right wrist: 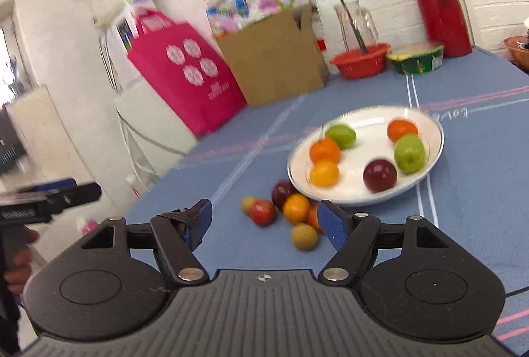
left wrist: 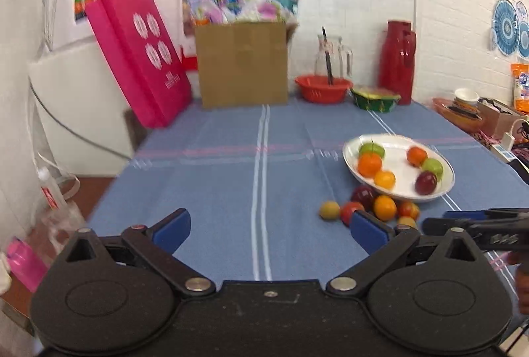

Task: Organize fruits
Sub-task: 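Lift both open tools away from the plate, then move the left tool toward a brown kiwi while the right tool approaches another kiwi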

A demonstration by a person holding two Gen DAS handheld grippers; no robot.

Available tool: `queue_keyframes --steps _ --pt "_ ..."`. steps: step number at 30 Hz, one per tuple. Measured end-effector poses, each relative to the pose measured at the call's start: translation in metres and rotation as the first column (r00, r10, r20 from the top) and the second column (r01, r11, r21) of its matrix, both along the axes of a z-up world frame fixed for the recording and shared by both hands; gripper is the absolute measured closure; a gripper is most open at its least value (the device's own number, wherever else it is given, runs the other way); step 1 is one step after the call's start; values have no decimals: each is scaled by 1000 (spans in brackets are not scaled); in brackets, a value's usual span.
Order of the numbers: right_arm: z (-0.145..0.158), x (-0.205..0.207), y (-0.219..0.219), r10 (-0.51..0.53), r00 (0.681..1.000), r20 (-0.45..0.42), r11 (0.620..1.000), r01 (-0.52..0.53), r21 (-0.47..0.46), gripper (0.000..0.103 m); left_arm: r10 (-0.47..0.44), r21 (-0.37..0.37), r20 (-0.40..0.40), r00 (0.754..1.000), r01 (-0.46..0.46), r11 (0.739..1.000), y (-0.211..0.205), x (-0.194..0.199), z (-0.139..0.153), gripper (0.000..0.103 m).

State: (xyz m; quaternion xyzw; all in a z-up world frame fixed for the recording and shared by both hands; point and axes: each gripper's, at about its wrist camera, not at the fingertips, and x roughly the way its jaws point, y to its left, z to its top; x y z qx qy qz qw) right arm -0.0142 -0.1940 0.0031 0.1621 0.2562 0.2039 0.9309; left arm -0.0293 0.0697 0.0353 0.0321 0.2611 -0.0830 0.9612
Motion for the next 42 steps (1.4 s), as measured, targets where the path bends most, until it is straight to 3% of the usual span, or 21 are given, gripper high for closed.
queue_keyframes --steps 2,4,7,14,18,24,42 --pt "-15 8 10 -9 999 -41 998 6 -65 2 -25 -35 -39 999 24 999 -3 11 -12 0" --pt "-26 13 20 -27 998 -62 990 18 -138 12 -43 -47 -55 998 41 998 -5 22 -19 0" --pt "-33 18 28 -46 998 -47 977 36 -210 15 -47 -50 -69 997 44 998 -8 40 -27 0" --pt "-37 33 35 -59 997 -57 967 43 -252 33 -102 -101 -117 988 90 991 -16 86 -43 0" --pt "-41 34 35 -74 996 -51 961 57 -271 58 -135 -152 -180 974 108 982 -20 111 -54 0" --pt "-40 32 33 -60 997 -45 959 46 -280 58 -167 -195 -218 962 125 973 -22 127 -62 0" --pt "-40 31 35 -63 997 -41 957 49 -287 55 -192 -177 -216 957 155 972 -31 146 -64 0"
